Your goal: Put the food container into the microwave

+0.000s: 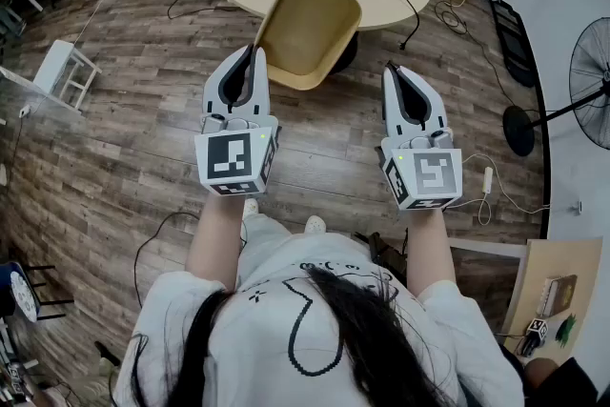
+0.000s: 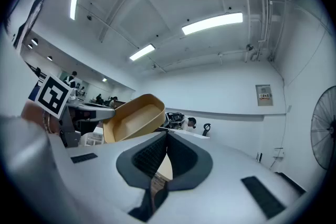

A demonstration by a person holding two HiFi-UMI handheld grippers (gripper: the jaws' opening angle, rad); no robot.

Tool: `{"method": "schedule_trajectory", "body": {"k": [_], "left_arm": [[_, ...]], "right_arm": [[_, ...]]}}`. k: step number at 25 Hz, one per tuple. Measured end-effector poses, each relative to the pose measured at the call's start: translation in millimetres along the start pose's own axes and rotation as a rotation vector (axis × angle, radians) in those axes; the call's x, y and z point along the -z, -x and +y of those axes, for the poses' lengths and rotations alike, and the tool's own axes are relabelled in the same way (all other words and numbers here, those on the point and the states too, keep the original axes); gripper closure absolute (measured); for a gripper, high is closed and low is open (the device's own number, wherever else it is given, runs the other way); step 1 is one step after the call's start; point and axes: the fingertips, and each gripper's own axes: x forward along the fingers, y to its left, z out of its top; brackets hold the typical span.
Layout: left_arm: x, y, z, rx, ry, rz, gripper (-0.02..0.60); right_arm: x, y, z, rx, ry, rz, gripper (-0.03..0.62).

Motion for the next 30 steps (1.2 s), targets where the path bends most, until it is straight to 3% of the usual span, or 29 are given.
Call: {"method": "schedule_trajectory", "body": {"k": [5,11,19,30], "left_arm": [[-7,-1,-24,0.002,-0.036,-0.011,0.563],[-4,-12,-15,-0.022,-0.051,-0.023,0.563],[12,-57,29,-0.054,-0.018,-0.027,0.563],[49,-172,130,-0.098,0.023,-0.012,0.563]], "right_arm": [[-1,10,-13,-0.007,0.007,-0.015,0.566],[4,-5,-16,-0.019,0.000,-0.027,0.566],[12,-60,-24,-0.019,-0.018,-0.041,0.566],[29,-208,-34,-0.026,0.016,-0.007,0.566]]}}
